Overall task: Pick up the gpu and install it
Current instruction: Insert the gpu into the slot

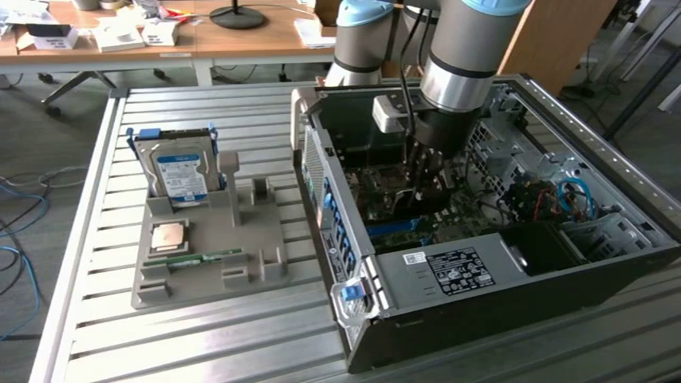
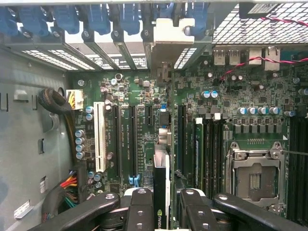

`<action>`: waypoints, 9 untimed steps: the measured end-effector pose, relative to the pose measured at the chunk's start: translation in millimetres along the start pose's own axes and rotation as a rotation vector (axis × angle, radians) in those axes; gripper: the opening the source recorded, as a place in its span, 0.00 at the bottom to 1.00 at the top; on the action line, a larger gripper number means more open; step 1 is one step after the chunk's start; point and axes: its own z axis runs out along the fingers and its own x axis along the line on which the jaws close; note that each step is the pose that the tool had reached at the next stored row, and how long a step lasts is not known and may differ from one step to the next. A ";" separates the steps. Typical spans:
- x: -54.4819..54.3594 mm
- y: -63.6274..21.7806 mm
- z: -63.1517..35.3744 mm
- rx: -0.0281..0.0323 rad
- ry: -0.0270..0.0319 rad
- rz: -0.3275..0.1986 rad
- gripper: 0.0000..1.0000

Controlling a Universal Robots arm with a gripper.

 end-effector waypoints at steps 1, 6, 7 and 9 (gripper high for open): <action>0.0 0.1 0.0 0.0000 0.0000 0.000 0.26; 0.1 2.7 0.1 0.0001 -0.0001 0.000 0.26; 0.1 3.0 0.0 0.0000 -0.0001 0.000 0.26; 0.1 3.3 0.0 0.0000 0.0000 0.000 0.26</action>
